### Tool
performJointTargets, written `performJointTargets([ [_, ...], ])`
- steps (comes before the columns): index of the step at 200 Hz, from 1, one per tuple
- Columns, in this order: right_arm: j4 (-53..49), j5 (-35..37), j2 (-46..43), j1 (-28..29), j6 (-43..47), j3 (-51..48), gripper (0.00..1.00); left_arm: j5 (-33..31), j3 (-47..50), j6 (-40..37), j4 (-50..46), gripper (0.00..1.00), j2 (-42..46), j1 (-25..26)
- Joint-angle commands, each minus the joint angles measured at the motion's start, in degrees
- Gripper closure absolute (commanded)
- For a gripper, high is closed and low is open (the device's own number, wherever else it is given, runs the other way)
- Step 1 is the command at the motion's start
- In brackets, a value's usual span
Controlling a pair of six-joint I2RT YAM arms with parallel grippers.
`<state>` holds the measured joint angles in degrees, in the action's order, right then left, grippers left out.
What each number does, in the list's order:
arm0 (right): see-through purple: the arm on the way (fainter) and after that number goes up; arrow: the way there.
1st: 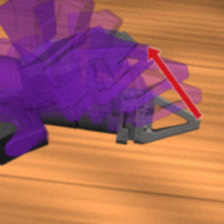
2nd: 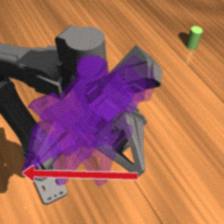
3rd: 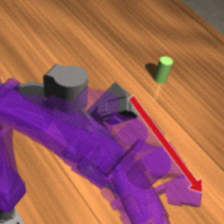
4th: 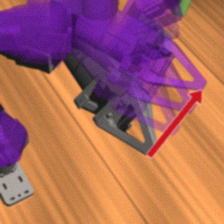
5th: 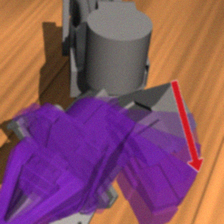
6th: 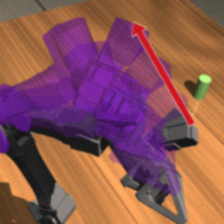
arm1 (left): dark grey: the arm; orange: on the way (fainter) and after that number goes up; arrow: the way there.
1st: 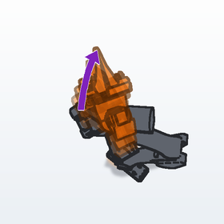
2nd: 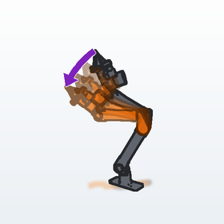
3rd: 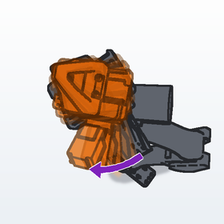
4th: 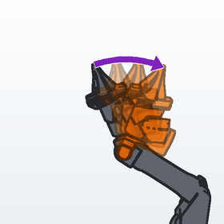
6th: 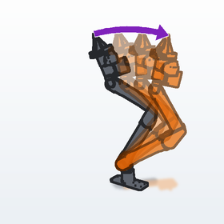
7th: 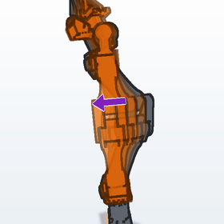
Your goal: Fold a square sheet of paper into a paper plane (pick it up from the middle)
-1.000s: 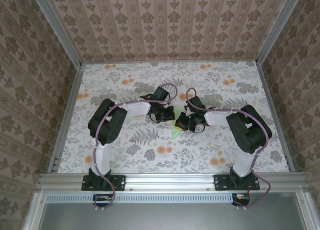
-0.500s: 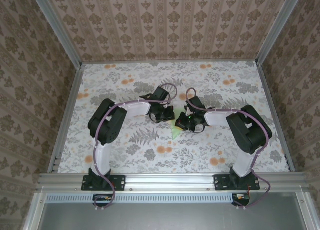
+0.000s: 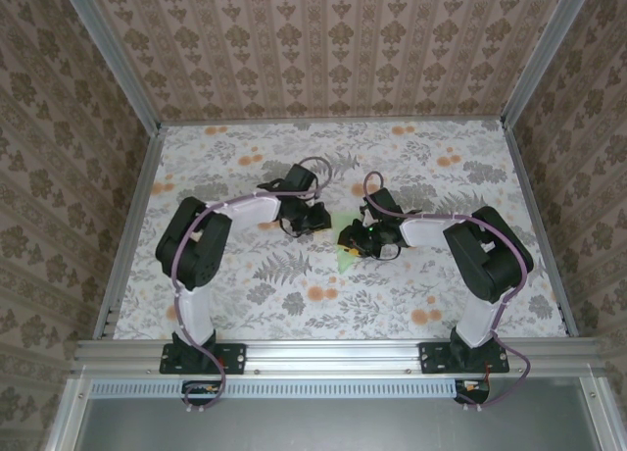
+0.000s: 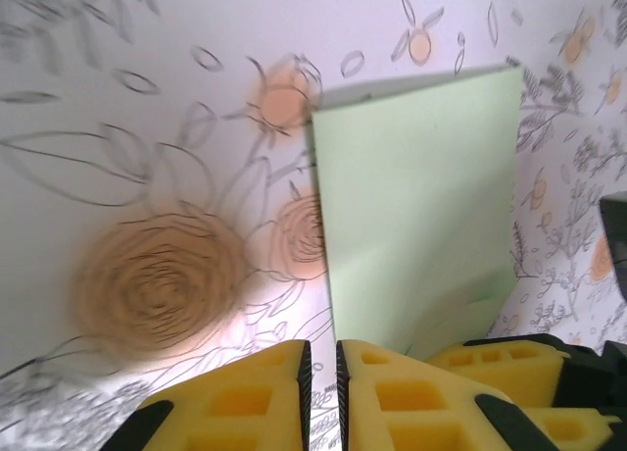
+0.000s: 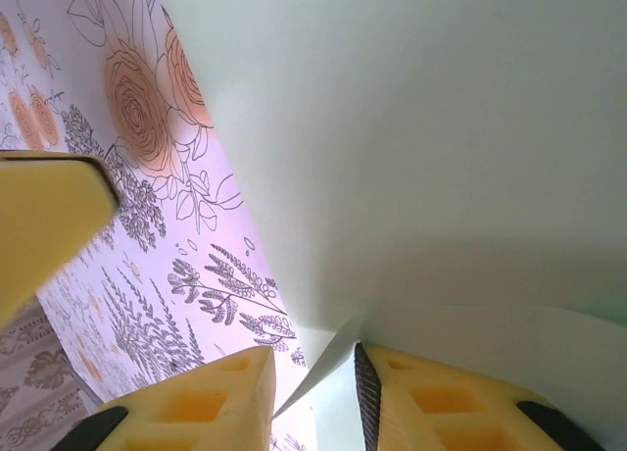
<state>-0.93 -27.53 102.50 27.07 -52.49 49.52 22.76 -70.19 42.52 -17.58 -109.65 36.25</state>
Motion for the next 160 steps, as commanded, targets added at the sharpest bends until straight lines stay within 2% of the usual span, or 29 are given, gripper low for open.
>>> performJointTargets([
  [1, -4.78, 3.62, 1.54, 0.09, 0.11, -1.18, 0.66, -0.88, 1.83, 0.87, -1.25, 0.82, 2.98, -0.99],
  [32, -4.89, 3.76, 1.42, 0.09, 0.23, -1.36, 0.60, 0.35, 2.91, 1.06, -0.41, 0.82, 3.65, -1.09],
  [55, -5.02, 4.01, 1.22, 0.08, 0.31, -1.56, 0.61, 1.82, 3.48, 1.23, 0.65, 0.82, 3.74, -0.77],
  [112, -6.16, 5.33, 1.30, 0.00, 0.54, -1.97, 0.87, 4.34, 5.09, 1.72, 2.61, 0.91, 4.44, 1.76],
  [160, -6.76, 5.79, 1.31, 0.00, 0.82, -1.97, 0.95, 6.72, 6.72, 2.43, 5.18, 0.94, 4.18, 4.30],
])
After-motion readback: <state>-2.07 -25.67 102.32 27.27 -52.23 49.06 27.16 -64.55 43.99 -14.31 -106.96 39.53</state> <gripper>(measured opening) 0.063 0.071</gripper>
